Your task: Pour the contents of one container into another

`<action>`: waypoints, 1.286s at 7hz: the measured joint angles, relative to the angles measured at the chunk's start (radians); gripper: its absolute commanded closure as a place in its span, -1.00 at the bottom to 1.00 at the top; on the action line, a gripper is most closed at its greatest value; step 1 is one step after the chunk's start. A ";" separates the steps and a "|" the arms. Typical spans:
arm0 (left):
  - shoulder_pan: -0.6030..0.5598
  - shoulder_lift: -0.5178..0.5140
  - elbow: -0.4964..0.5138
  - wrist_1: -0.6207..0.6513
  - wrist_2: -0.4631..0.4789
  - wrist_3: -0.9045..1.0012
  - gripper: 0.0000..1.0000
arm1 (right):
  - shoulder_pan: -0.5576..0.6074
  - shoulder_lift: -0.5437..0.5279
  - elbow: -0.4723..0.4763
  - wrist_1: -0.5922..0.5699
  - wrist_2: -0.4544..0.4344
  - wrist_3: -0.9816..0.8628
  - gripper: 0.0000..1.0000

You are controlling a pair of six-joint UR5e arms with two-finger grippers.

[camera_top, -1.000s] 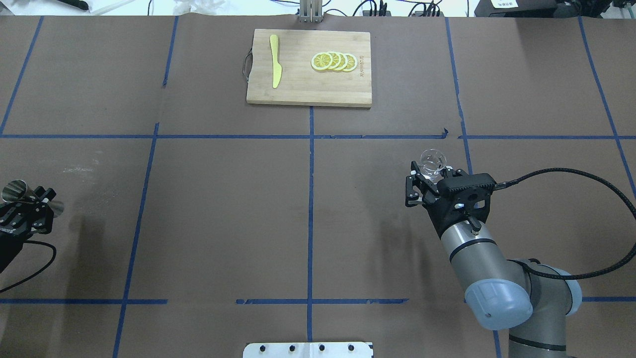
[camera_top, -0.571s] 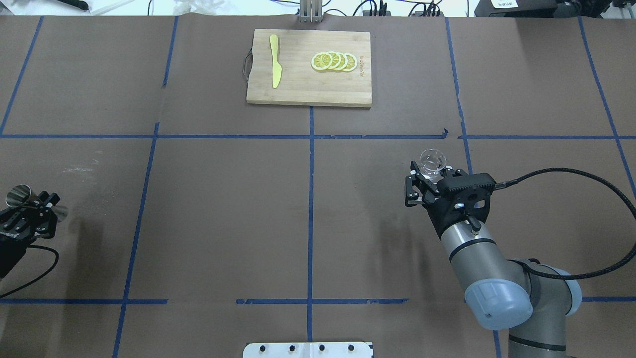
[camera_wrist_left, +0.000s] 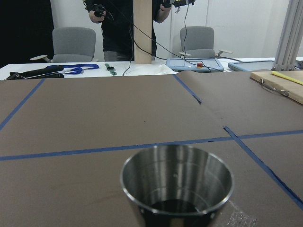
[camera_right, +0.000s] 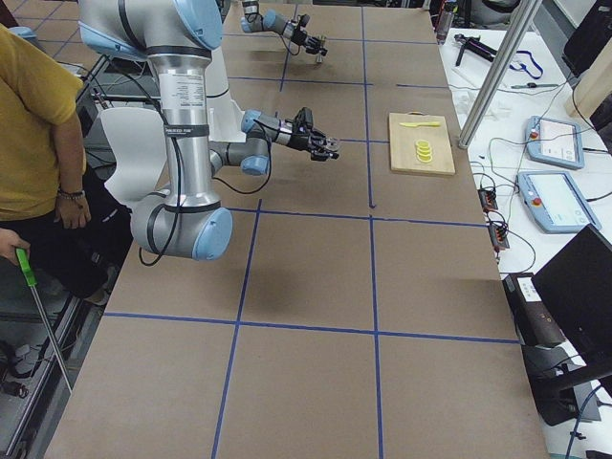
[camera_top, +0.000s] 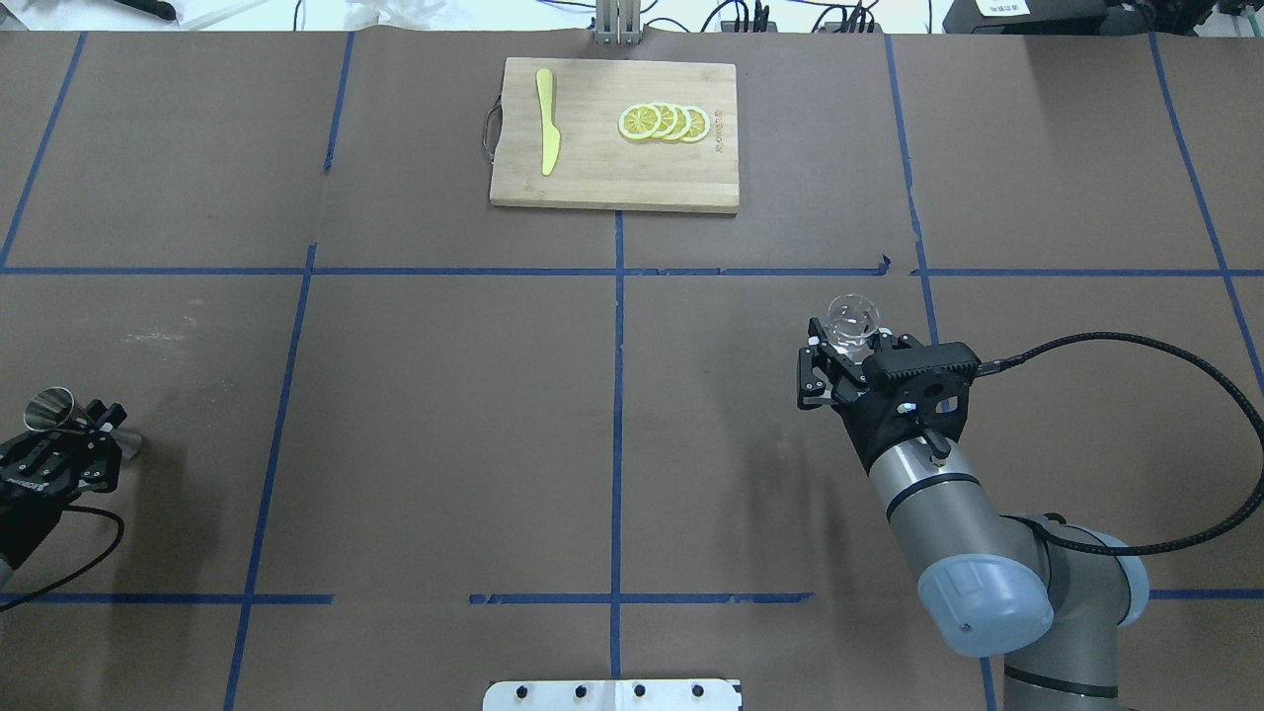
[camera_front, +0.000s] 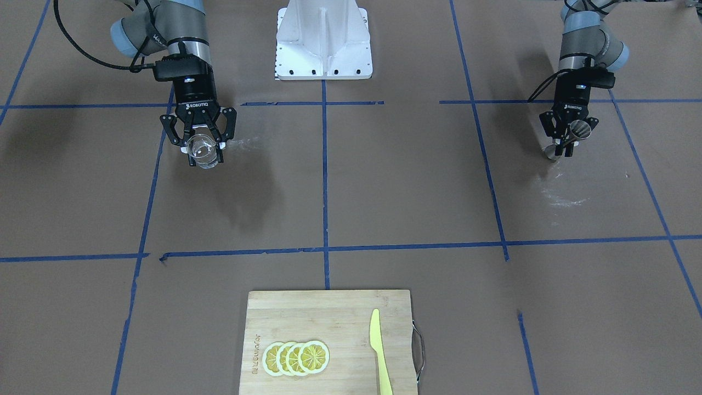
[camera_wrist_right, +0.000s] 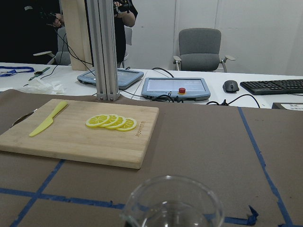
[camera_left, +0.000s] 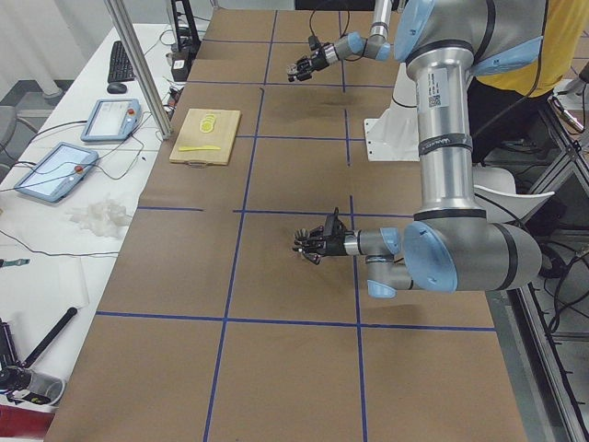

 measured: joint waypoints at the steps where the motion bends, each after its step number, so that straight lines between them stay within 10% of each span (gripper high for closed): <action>1: 0.005 -0.001 0.000 0.000 0.000 -0.001 0.92 | 0.000 0.001 0.001 0.000 0.000 -0.001 1.00; 6: 0.017 -0.001 -0.001 0.000 -0.001 -0.002 0.26 | 0.000 0.001 0.001 0.000 0.000 -0.003 1.00; 9: 0.020 -0.001 0.000 0.000 -0.001 -0.002 -0.48 | 0.000 0.003 0.003 0.000 0.000 -0.006 1.00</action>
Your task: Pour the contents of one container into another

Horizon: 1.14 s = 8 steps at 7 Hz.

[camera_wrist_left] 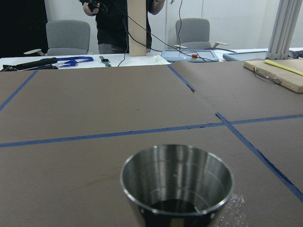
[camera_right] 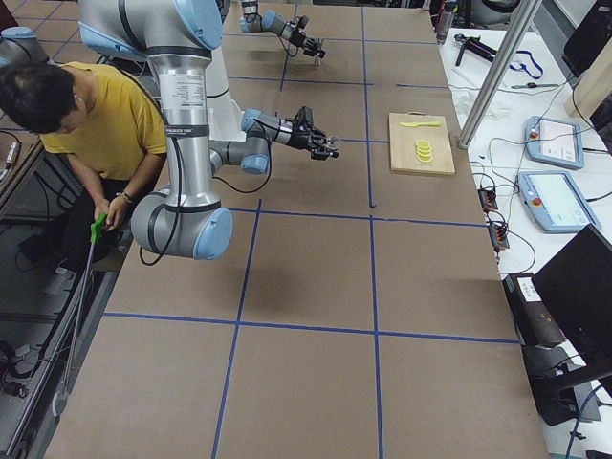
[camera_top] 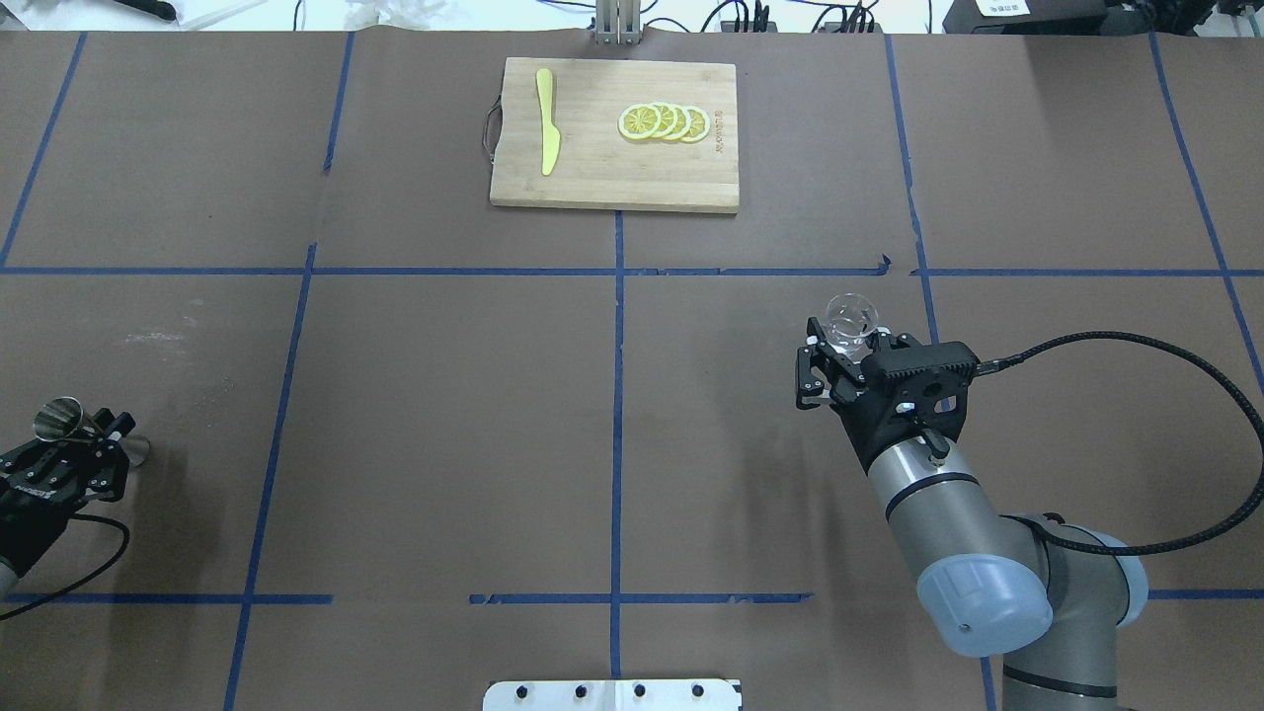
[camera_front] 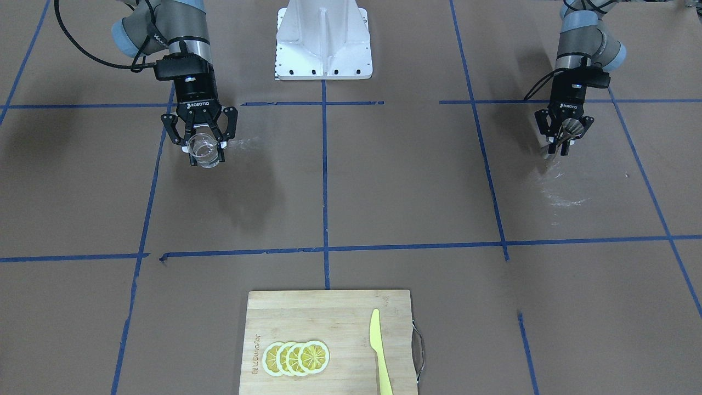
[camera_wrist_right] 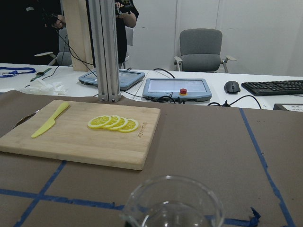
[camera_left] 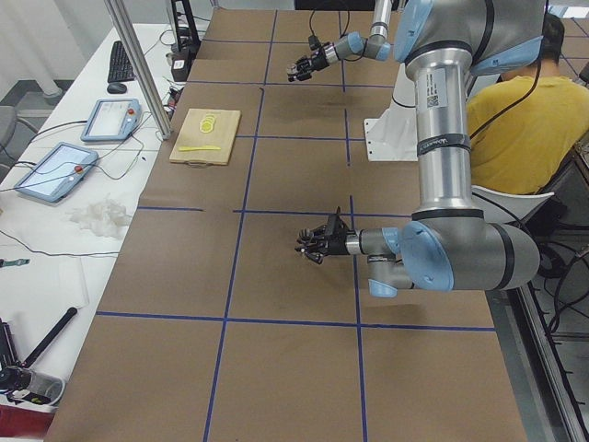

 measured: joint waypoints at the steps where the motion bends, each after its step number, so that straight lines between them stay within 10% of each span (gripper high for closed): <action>1: 0.001 0.000 0.000 0.001 0.000 0.000 -0.54 | 0.000 0.000 0.001 0.000 0.000 -0.002 1.00; 3: 0.005 0.000 0.000 0.000 0.000 0.000 -0.98 | 0.000 0.000 0.004 0.000 0.000 -0.004 1.00; 8: 0.039 0.008 0.000 -0.015 0.014 0.000 -0.98 | 0.001 0.014 0.007 0.000 -0.003 -0.004 1.00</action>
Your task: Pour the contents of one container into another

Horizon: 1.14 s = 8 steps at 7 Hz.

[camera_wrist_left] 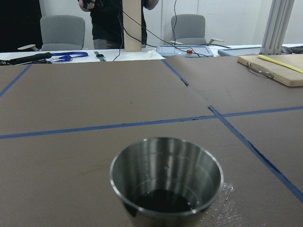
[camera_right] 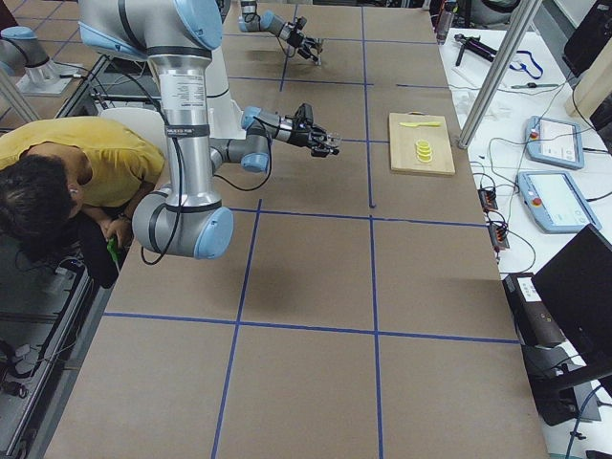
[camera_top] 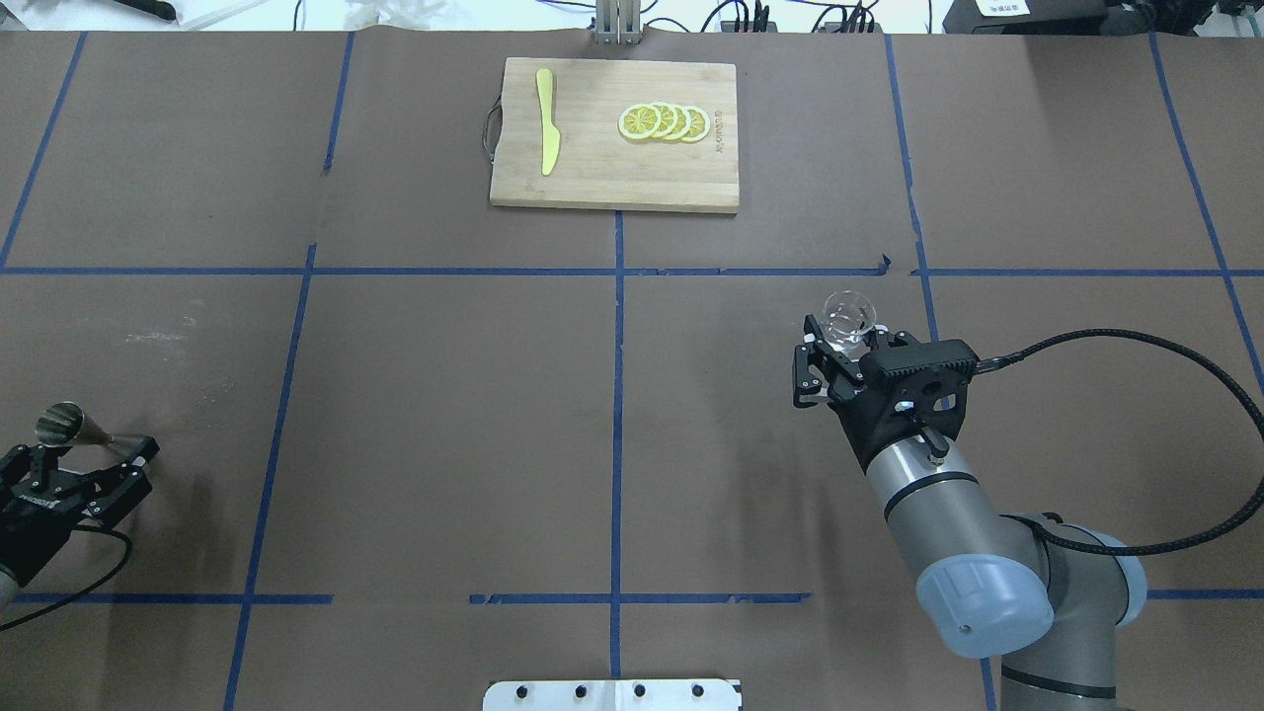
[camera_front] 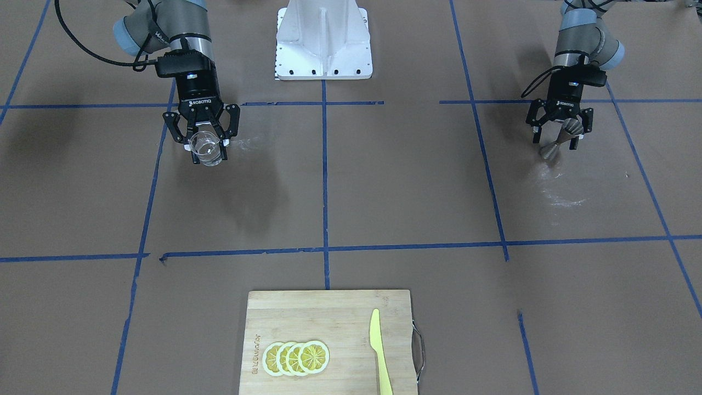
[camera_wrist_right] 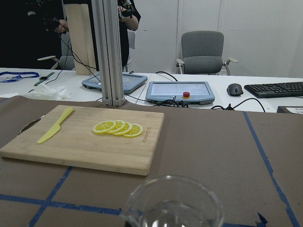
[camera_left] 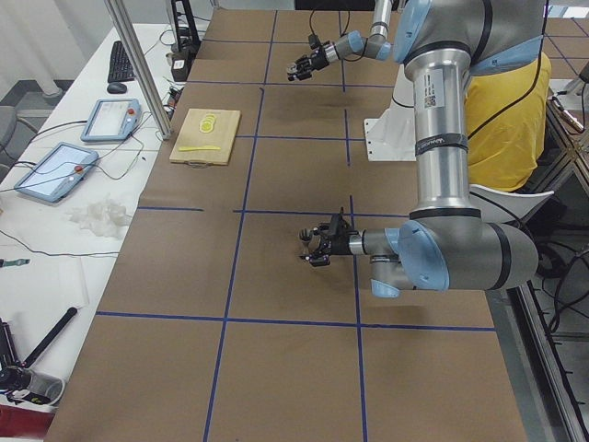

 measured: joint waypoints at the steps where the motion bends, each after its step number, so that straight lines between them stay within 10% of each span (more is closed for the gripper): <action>1: 0.009 0.004 -0.001 -0.006 0.005 -0.001 -0.98 | 0.000 0.004 0.000 0.000 -0.001 0.000 1.00; 8: 0.136 0.121 0.001 -0.124 0.012 -0.005 -0.98 | 0.001 0.005 0.000 -0.002 -0.007 0.000 1.00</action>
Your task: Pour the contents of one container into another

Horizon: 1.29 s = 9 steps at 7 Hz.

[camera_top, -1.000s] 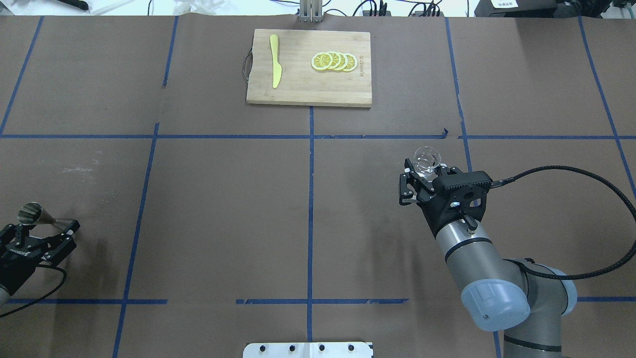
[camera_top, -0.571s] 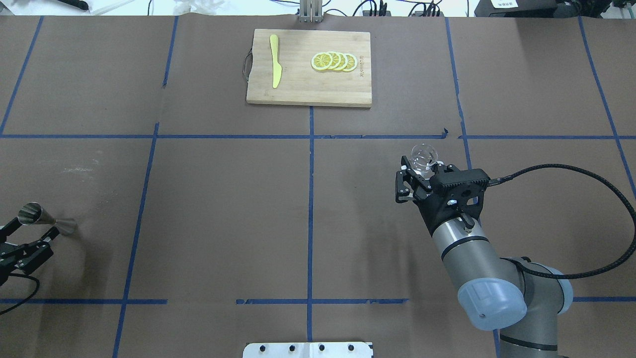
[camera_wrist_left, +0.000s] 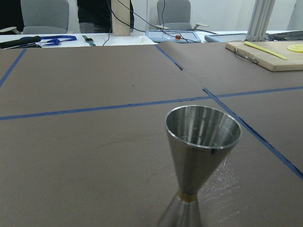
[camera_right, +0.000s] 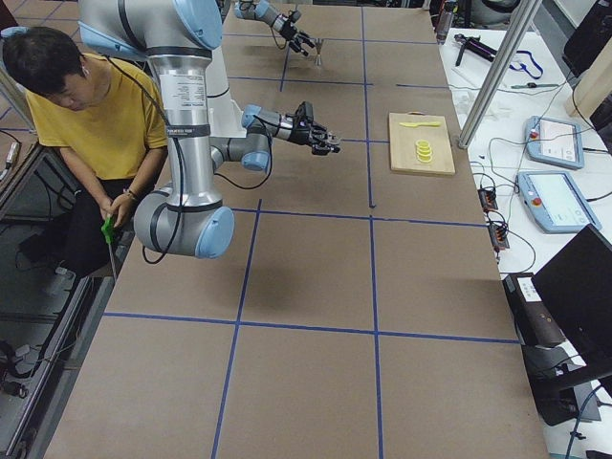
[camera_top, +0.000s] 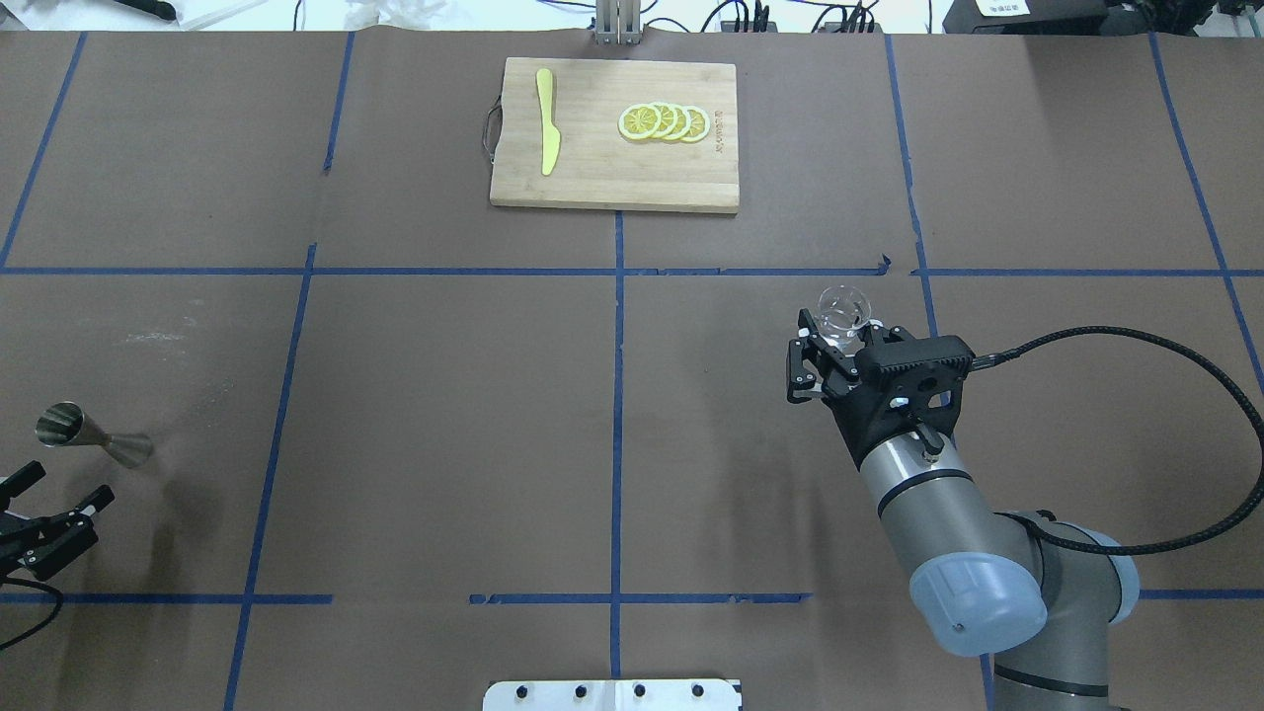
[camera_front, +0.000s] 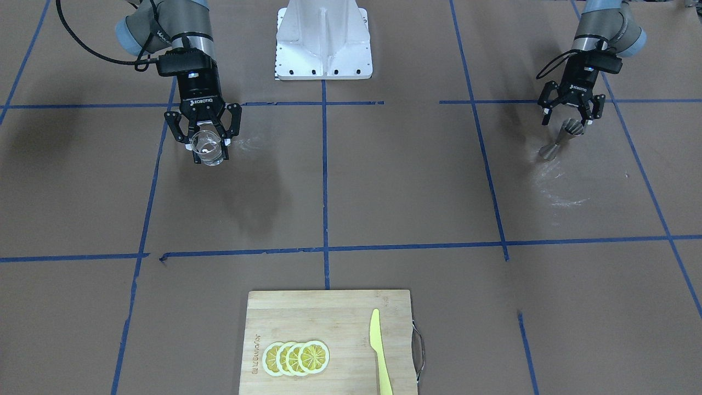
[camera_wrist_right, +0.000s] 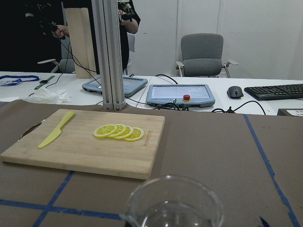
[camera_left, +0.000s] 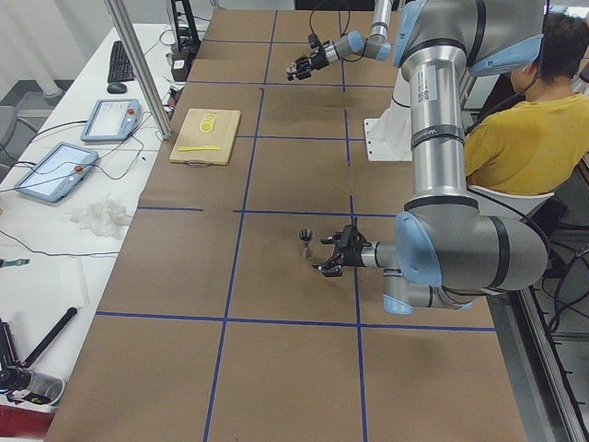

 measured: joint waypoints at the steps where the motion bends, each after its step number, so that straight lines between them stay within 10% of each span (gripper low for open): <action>1: 0.009 0.022 0.000 -0.018 0.002 -0.007 -0.99 | 0.000 0.000 0.000 0.000 0.000 0.000 1.00; 6: -0.004 0.160 0.143 -0.149 -0.062 -0.225 -0.98 | 0.001 -0.003 -0.005 0.000 0.000 0.000 1.00; 9: -0.309 0.131 0.174 -0.153 -0.413 -0.149 -0.98 | 0.000 -0.012 -0.037 0.002 -0.010 0.011 1.00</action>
